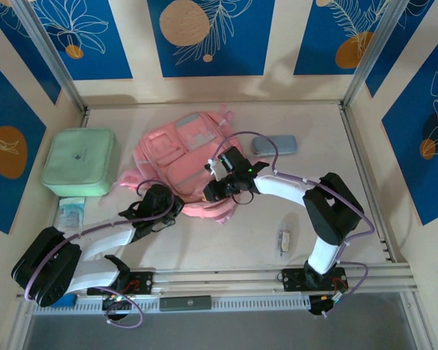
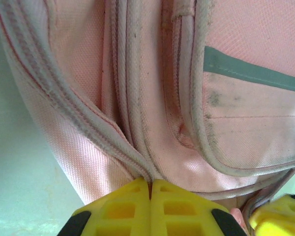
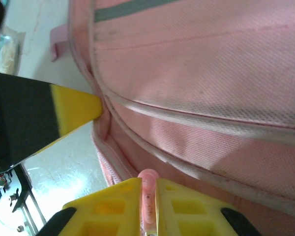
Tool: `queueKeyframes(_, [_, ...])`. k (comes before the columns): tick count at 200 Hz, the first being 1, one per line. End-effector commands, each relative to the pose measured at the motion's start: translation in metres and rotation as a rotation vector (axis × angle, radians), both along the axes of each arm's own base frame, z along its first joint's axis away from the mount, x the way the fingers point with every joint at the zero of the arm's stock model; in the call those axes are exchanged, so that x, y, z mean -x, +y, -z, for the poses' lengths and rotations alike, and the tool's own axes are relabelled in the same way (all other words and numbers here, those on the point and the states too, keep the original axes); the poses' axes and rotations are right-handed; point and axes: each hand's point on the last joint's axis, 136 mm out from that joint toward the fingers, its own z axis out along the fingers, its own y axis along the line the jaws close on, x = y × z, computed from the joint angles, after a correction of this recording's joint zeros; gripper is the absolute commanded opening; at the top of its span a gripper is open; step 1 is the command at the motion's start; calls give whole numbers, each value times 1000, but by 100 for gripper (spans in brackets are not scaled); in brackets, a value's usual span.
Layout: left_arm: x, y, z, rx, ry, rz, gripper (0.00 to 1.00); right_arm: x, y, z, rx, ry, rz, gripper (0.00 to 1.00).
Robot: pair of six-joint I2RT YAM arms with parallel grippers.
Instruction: Pack the student bag
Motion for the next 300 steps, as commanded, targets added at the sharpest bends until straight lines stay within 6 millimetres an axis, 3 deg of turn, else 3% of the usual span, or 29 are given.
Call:
queueKeyframes(1, [4, 13, 8, -72, 4, -19, 0, 3, 2, -18, -53, -25, -13, 9])
queueKeyframes(20, [5, 14, 7, -75, 1, -19, 0, 4, -1, -17, -25, -47, -13, 9])
queueKeyframes(52, [5, 6, 0, -43, -10, 8, 0, 6, -1, -11, 130, -110, -16, 29])
queueKeyframes(72, [6, 7, 0, -45, -11, 11, 0, 9, 2, -2, 225, -110, -24, 34])
queueKeyframes(140, [5, 8, -5, -41, -29, 11, 0, -1, 4, 20, 488, -163, -27, 42])
queueKeyframes(165, [5, 9, -7, -45, -36, 6, 0, -4, -12, 26, 641, -221, 25, 41])
queueKeyframes(196, [5, 14, -12, -63, -50, -1, 0, 0, -43, 12, 778, -305, 125, 34])
queueKeyframes(229, [6, 16, -16, -75, -65, 3, 0, 5, -78, -9, 779, -324, 256, 24])
queueKeyframes(277, [5, 17, -21, -73, -81, 4, 0, 6, -88, -34, 701, -301, 342, 24])
queueKeyframes(300, [4, 17, -25, -73, -95, 3, 0, 12, -65, -35, 581, -220, 312, 34])
